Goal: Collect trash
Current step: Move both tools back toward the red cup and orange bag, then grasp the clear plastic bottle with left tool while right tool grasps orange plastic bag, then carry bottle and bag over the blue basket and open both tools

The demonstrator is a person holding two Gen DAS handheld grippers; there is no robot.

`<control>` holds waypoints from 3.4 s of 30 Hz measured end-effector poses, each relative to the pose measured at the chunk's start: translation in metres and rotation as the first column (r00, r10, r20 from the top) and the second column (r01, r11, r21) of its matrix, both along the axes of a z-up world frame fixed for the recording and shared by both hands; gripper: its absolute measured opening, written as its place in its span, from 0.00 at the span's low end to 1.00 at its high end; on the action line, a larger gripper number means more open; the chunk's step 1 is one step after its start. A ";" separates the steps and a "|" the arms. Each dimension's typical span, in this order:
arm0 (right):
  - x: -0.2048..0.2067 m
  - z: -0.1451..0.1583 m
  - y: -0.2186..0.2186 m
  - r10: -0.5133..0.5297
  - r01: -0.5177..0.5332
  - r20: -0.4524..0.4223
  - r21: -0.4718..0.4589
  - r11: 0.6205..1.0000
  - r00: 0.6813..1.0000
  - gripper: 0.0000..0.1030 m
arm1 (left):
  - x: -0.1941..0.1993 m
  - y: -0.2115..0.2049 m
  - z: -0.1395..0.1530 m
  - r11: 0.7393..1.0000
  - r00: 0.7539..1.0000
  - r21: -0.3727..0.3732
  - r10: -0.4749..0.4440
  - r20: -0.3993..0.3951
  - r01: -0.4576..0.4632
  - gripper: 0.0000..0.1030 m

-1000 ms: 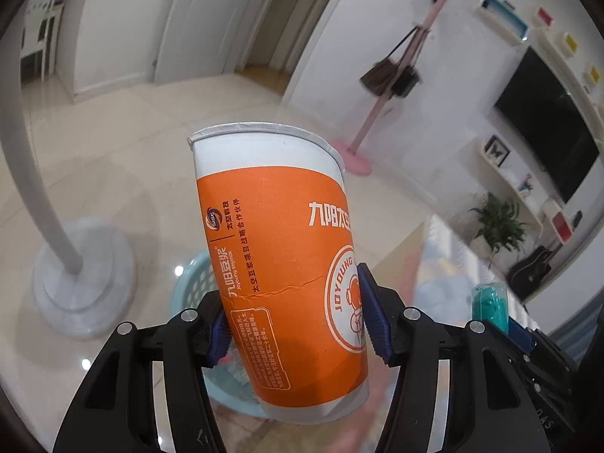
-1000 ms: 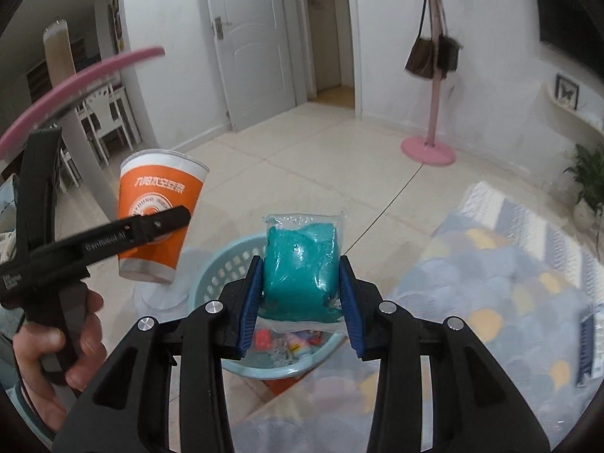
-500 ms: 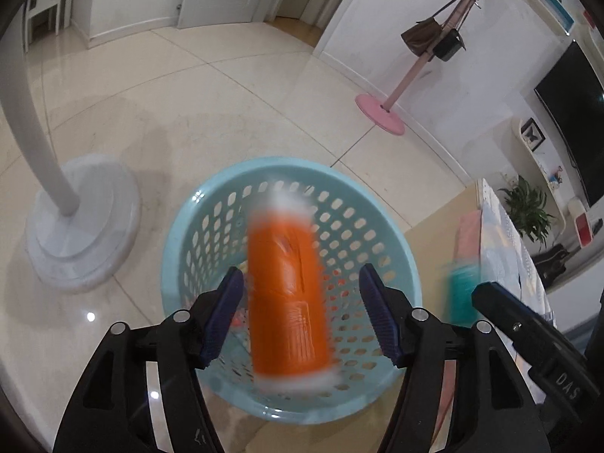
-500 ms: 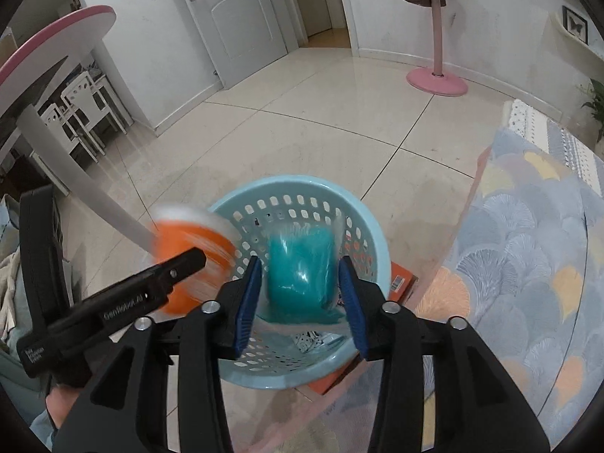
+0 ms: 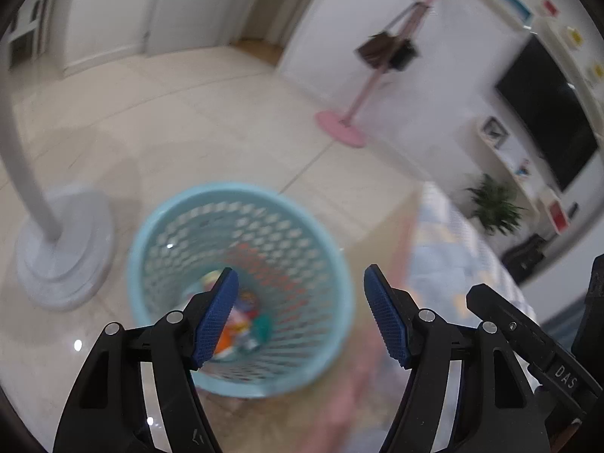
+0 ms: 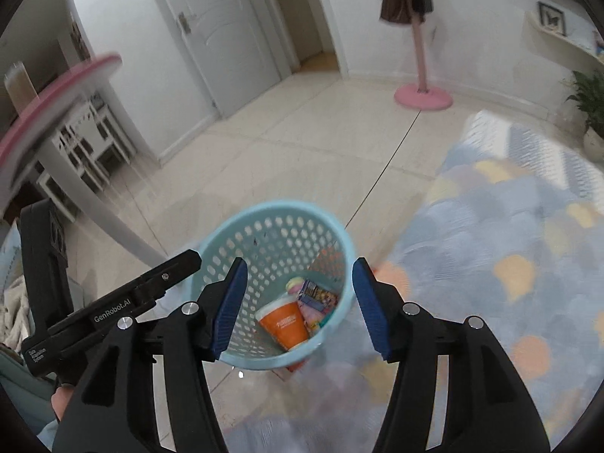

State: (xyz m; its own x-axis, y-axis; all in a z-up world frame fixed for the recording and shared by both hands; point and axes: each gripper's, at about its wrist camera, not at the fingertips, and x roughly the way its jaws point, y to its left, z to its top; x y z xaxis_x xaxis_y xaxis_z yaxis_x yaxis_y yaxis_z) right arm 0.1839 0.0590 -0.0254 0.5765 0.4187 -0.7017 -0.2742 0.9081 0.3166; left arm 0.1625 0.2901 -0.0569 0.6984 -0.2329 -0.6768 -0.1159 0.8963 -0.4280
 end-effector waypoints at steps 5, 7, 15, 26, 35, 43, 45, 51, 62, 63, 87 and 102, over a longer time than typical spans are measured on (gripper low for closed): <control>-0.049 0.059 -0.079 -0.112 0.113 0.129 -0.004 0.994 0.985 0.53 | -0.021 -0.075 0.061 0.991 0.985 0.016 -0.130 0.117 0.129 0.65; -0.072 0.078 -0.110 -0.161 0.169 0.177 -0.034 0.985 0.971 0.53 | -0.030 -0.109 0.080 0.983 0.972 0.028 -0.186 0.142 0.184 0.66; -0.172 0.107 -0.235 -0.362 0.416 0.290 -0.152 0.896 0.886 0.53 | -0.073 -0.271 0.110 0.861 0.846 0.097 -0.508 0.161 0.499 0.68; -0.266 0.019 -0.350 -0.633 0.642 0.117 -0.199 0.740 0.765 0.65 | -0.091 -0.386 0.039 0.739 0.746 0.100 -0.663 -0.061 0.666 0.68; -0.278 -0.043 -0.383 -0.706 0.697 -0.050 -0.125 0.706 0.707 0.73 | -0.071 -0.409 -0.023 0.798 0.768 0.004 -0.578 -0.278 0.602 0.71; -0.272 -0.058 -0.384 -0.700 0.689 -0.076 -0.128 0.713 0.710 0.73 | -0.052 -0.425 -0.049 0.833 0.774 -0.060 -0.535 -0.339 0.550 0.76; -0.272 -0.060 -0.383 -0.698 0.687 -0.075 -0.130 0.715 0.712 0.73 | -0.048 -0.433 -0.048 0.833 0.781 -0.022 -0.528 -0.334 0.553 0.76; -0.270 -0.068 -0.383 -0.683 0.672 -0.075 -0.126 0.730 0.727 0.73 | -0.037 -0.460 -0.052 0.811 0.772 0.066 -0.524 -0.360 0.581 0.76; -0.270 -0.073 -0.375 -0.676 0.664 -0.024 -0.159 0.730 0.737 0.60 | -0.059 -0.497 -0.066 0.674 0.734 0.303 -0.565 -0.377 0.674 0.62; -0.271 -0.073 -0.376 -0.677 0.666 -0.023 -0.155 0.729 0.736 0.59 | -0.059 -0.498 -0.065 0.663 0.727 0.308 -0.574 -0.377 0.683 0.56; -0.287 -0.058 -0.382 -0.731 0.730 0.036 -0.103 0.675 0.681 0.31 | -0.076 -0.450 0.002 0.712 0.761 0.291 -0.641 -0.101 0.639 0.44; -0.280 0.004 -0.352 -0.702 0.723 0.188 -0.088 0.685 0.687 0.28 | -0.071 -0.381 0.052 0.794 0.802 0.202 -0.595 0.061 0.574 0.44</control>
